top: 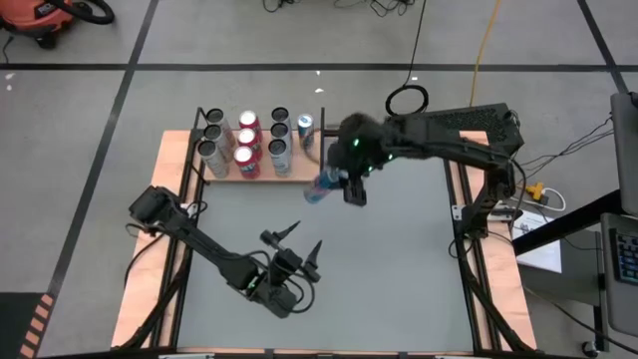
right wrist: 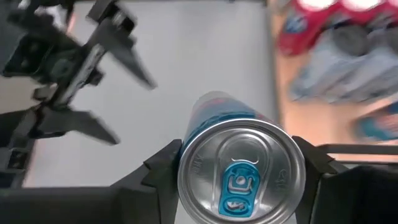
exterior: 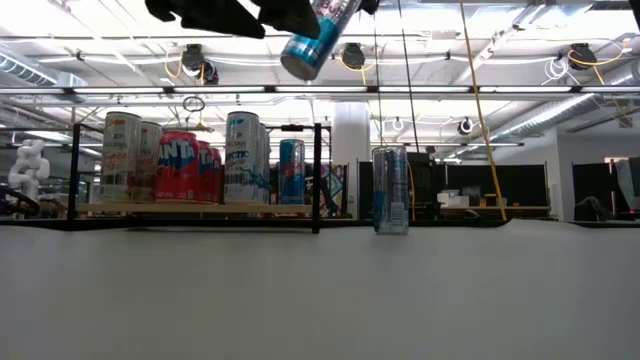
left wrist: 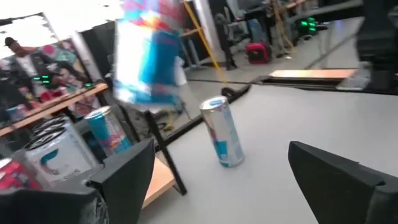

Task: Place canned beverage on shelf
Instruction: Put the bottom blue soda can on the shelf aligned with the other blue soda can

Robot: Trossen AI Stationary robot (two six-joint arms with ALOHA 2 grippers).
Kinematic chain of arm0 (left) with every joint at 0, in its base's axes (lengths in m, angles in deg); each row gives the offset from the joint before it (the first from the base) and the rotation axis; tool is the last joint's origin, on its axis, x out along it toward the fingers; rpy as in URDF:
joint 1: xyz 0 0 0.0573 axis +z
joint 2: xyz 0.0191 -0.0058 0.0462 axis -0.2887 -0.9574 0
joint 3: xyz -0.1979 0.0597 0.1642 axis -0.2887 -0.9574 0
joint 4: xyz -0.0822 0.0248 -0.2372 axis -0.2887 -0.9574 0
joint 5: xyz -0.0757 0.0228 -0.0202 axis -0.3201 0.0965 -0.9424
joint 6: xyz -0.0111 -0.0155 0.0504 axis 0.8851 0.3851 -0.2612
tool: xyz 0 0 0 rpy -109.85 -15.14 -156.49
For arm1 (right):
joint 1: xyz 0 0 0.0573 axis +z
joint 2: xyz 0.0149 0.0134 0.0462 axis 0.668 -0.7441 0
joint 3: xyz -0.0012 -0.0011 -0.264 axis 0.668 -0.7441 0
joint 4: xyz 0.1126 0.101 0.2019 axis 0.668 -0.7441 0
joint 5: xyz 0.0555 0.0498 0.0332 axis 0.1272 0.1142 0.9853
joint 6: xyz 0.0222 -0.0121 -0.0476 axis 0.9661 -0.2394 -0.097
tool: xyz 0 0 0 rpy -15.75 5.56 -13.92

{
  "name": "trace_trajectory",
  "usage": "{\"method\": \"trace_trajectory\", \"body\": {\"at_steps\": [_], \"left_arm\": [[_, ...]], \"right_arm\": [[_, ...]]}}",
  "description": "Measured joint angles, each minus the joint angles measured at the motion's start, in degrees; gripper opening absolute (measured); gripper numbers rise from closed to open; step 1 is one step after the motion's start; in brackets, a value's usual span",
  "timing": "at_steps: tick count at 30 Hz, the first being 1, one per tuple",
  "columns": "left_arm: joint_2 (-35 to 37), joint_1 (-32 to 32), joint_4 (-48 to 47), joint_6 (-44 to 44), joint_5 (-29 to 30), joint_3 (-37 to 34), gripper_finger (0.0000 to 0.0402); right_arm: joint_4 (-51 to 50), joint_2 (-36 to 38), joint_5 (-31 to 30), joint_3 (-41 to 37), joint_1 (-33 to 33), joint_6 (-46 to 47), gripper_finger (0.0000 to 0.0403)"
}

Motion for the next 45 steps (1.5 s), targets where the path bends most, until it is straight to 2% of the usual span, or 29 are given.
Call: {"method": "trace_trajectory", "body": {"at_steps": [7,14,20,24,40,45], "left_arm": [[1.97,-0.39,-6.24,2.70,-6.91,0.02,0.0333],[4.27,-0.64,-27.33,20.77,-13.41,0.00,0.0318],[4.55,-0.98,-39.39,31.24,-22.45,-0.02,0.0317],[4.55,-1.08,-40.28,33.24,-25.12,-0.02,0.0317],[4.46,-1.13,-38.88,34.07,-23.61,-0.02,0.0317],[4.45,-1.13,-38.55,34.18,-23.58,-0.02,0.0317]], "right_arm": [[-2.94,-1.01,0.08,6.61,-6.27,-4.04,0.0173],[-8.05,-6.36,0.15,14.75,-9.88,-9.98,0.0173],[-7.60,-8.89,-0.01,14.29,-12.41,-16.35,0.0173],[-7.15,-10.94,-0.50,14.29,-14.08,-18.15,0.0173],[0.84,-14.48,-1.60,14.26,-15.18,-24.94,0.0174],[0.91,-18.62,-5.96,14.25,-15.40,-27.47,0.0174]]}}
